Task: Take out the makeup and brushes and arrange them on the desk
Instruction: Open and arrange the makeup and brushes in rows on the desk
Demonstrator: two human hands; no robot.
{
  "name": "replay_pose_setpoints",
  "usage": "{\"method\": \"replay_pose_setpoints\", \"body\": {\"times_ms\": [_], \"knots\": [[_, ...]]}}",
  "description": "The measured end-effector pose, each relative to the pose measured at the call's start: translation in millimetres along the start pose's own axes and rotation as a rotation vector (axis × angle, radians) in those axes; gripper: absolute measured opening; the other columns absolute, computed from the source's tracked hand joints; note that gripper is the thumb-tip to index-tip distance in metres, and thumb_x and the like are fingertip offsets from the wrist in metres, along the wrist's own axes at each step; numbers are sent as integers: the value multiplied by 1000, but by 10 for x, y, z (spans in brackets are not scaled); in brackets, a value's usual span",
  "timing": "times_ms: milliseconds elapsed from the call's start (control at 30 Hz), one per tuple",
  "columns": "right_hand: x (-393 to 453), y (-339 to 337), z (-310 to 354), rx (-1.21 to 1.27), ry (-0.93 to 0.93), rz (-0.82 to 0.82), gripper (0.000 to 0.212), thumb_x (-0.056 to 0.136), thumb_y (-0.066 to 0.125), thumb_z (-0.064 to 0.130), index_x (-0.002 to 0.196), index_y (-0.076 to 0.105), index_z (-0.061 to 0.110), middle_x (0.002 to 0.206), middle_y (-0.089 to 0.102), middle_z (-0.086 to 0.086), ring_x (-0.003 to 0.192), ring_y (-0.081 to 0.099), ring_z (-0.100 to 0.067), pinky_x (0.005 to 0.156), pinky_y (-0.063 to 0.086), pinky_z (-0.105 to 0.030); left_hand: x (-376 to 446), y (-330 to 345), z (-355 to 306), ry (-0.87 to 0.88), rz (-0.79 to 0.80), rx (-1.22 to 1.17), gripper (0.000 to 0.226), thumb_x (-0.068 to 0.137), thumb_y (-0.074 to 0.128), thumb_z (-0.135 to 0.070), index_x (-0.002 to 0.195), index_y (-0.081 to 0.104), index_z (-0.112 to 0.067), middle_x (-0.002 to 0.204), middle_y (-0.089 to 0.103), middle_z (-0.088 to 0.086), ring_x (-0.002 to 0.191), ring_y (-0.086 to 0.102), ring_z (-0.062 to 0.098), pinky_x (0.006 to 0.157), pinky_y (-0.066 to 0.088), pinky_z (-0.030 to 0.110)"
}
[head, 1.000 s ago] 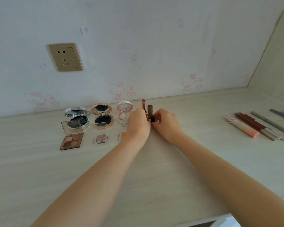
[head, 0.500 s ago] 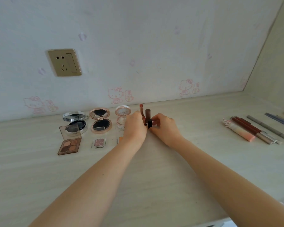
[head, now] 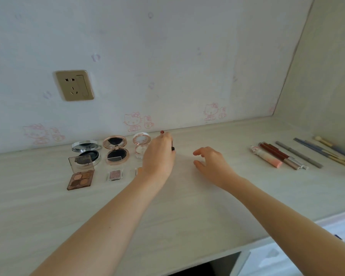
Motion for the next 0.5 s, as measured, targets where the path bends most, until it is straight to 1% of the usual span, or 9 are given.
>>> {"method": "replay_pose_setpoints", "body": {"times_ms": [67,133,200,300,500], "knots": [[-151,-121,-60,-52,-8,7,32,94,54,22,125,56,13,126,54,-4,112,53,-22,91,41,-28,-69,67,-205,62,16,-6,24,89,58,-11,112,56,-9,112,63,10,111,57,28,81,51,43],[-298,-257,-165,-89,7,7,32,94,54,23,125,55,15,127,54,-3,112,54,-22,93,43,-30,-142,154,-389,106,24,-17,24,91,55,-15,115,56,-11,109,64,7,106,58,26,80,51,43],[-439,-399,-290,-111,28,1,32,94,54,25,125,56,17,127,55,-1,112,54,-20,93,42,-27,-229,259,-555,147,30,-26,24,93,51,-18,116,56,-13,107,65,4,103,58,23,77,52,42],[-631,-620,-514,-137,71,-23,31,94,54,26,124,56,18,127,57,0,114,54,-17,93,39,-22,-341,494,-812,233,81,1,23,94,47,-19,115,55,-15,107,65,2,105,54,22,74,51,41],[-922,-1054,-937,-205,147,-63,31,95,54,29,124,57,19,127,57,3,116,53,-14,96,38,-23,-399,914,-1296,344,184,-15,24,95,44,-20,116,56,-16,112,64,2,110,51,23,78,50,38]]}}
Point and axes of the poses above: each hand's wrist, its own x-axis towards the middle knuckle, its own y-axis out of the palm, z = x × y, the point moved 8 cm from there along x, towards the middle knuckle
